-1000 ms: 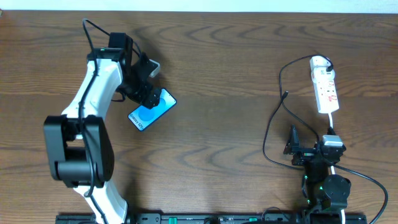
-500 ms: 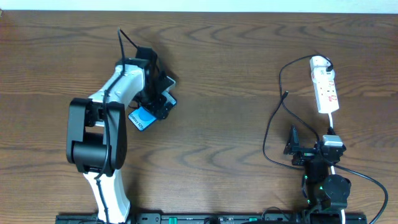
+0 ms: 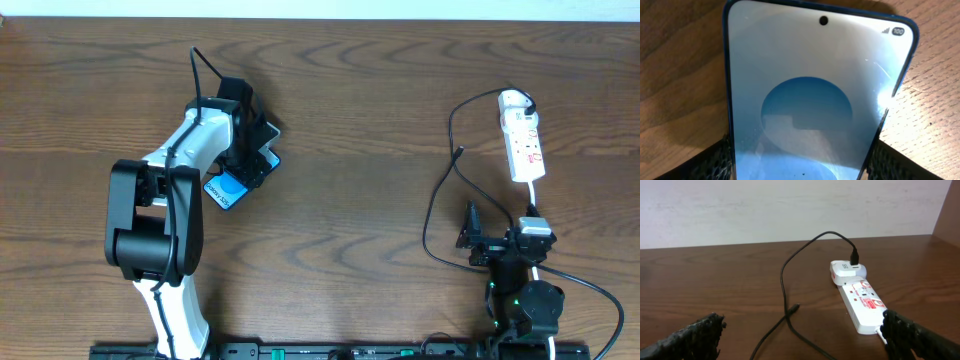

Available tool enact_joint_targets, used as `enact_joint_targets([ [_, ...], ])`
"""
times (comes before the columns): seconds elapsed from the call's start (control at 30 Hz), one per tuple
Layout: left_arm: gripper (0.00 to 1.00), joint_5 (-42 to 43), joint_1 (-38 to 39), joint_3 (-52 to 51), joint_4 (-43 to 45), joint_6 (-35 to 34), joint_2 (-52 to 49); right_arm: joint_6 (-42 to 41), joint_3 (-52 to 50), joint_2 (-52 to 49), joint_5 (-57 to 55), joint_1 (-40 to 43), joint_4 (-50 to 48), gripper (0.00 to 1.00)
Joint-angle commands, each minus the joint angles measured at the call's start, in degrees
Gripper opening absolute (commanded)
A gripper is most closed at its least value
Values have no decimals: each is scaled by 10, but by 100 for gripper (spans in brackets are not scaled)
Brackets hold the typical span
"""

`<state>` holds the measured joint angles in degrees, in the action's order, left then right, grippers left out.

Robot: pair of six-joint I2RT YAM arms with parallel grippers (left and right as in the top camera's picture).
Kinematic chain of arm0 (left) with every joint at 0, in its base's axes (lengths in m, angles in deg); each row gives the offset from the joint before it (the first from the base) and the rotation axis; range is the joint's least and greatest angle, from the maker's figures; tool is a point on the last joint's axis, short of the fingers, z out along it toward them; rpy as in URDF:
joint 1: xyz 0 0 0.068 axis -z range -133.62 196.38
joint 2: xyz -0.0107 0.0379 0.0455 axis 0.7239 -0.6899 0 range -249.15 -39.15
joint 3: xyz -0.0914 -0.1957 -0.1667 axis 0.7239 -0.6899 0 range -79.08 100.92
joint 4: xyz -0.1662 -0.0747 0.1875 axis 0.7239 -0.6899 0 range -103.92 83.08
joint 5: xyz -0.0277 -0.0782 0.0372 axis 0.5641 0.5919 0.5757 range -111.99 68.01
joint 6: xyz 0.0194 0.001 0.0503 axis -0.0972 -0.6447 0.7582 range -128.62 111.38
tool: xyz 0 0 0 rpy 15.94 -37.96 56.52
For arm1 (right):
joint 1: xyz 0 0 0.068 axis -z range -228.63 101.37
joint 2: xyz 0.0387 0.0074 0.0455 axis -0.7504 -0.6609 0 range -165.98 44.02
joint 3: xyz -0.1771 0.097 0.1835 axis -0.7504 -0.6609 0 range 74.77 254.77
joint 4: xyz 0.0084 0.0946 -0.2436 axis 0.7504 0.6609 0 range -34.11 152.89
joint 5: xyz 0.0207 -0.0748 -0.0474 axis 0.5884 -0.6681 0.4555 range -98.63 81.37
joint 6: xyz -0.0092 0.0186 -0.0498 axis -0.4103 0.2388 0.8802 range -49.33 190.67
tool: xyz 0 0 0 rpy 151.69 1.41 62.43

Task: Plug charger to phone and switch on socket
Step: 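Reach the left gripper to the blue phone and grasp it, then lift the phone with the left gripper and raise it upright toward center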

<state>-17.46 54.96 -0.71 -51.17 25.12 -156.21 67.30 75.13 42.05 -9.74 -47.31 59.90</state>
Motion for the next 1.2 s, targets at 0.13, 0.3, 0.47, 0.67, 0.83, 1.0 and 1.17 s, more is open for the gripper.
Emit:
enact_joint_targets([
  [0.13, 68, 14, -2, -21, 2, -87, -16, 5, 0, 2, -3, 3, 2, 99],
  [0.3, 64, 45, -2, -21, 15, -221, -16, 5, 0, 2, -3, 3, 2, 99],
  [0.47, 54, 120, -2, -21, 11, -221, -16, 5, 0, 2, -3, 3, 2, 99],
  [0.67, 47, 128, -2, -21, 11, -221, -16, 5, 0, 2, -3, 3, 2, 99],
  [0.83, 43, 138, -2, -20, 11, -332, -12, 5, 0, 2, -3, 3, 2, 99],
  [1.0, 42, 307, -2, -7, 11, -442, 0, 5, 0, 2, -3, 3, 2, 99],
  [1.17, 42, 426, -2, -5, 18, -626, 0, 5, 0, 2, -3, 3, 2, 99],
])
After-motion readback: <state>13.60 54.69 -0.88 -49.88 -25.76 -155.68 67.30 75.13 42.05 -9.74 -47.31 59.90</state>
